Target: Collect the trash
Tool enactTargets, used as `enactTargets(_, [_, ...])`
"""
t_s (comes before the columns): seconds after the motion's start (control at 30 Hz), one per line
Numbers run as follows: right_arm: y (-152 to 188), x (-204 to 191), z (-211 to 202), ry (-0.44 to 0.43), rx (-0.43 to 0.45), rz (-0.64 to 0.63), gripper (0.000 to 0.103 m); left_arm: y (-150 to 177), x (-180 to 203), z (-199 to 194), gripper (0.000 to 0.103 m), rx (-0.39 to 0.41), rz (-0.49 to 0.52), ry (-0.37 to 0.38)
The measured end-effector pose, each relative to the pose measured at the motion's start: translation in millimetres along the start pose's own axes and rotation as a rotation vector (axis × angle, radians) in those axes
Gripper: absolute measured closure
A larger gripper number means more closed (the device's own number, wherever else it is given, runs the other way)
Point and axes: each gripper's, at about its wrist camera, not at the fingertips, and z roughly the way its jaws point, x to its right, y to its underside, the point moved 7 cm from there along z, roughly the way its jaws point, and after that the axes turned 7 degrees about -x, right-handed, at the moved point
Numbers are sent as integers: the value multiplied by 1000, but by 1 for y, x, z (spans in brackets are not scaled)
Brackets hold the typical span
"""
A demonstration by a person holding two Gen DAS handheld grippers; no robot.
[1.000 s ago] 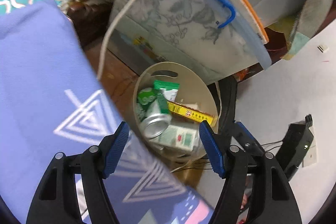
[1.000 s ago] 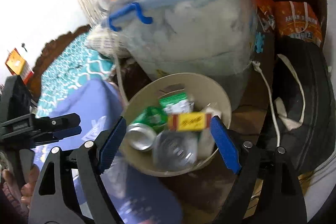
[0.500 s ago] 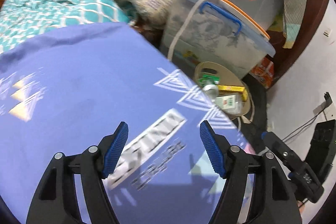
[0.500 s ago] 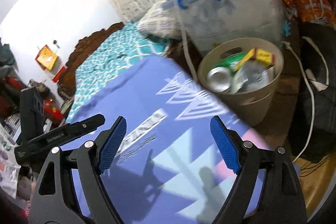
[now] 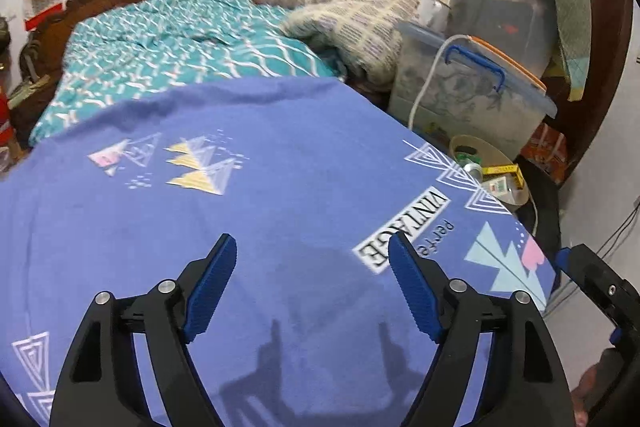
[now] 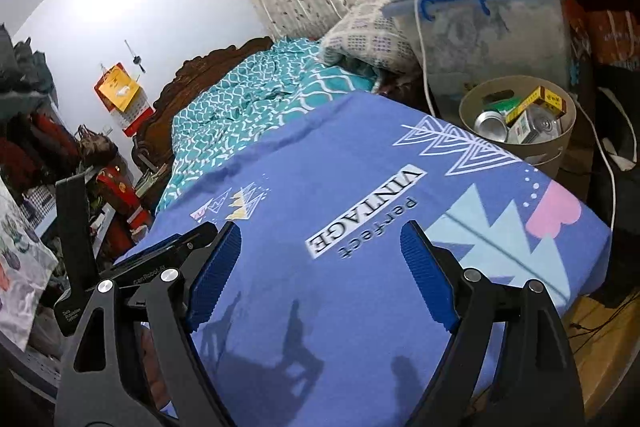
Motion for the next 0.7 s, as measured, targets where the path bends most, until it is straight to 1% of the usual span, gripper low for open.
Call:
enactTargets(0.1, [4,-12,0,1,-1,-9,21,5,-12,-12,26,22,-20,-1])
enactTargets(0.23, [10,-23,2,0,-8,-21,21,9,-26,-31,25,69,-39,-22])
enactTargets(0.33, [11,-29,1,6,-4,-28,21,11,-38,-47,21,105,-61,-33])
enactTargets(0.53, [8,-34,-9,34,34,-27,14,11,-60,-79,8,184,-108,-71])
enactTargets(0.6, [10,-35,-11,39,44,-22,10,12,-63,-85,9,197,-116,-80])
enactTargets(0.7, [10,-35,-16,55,67,-18,7,13,-66,-87,9,197,-128,-82])
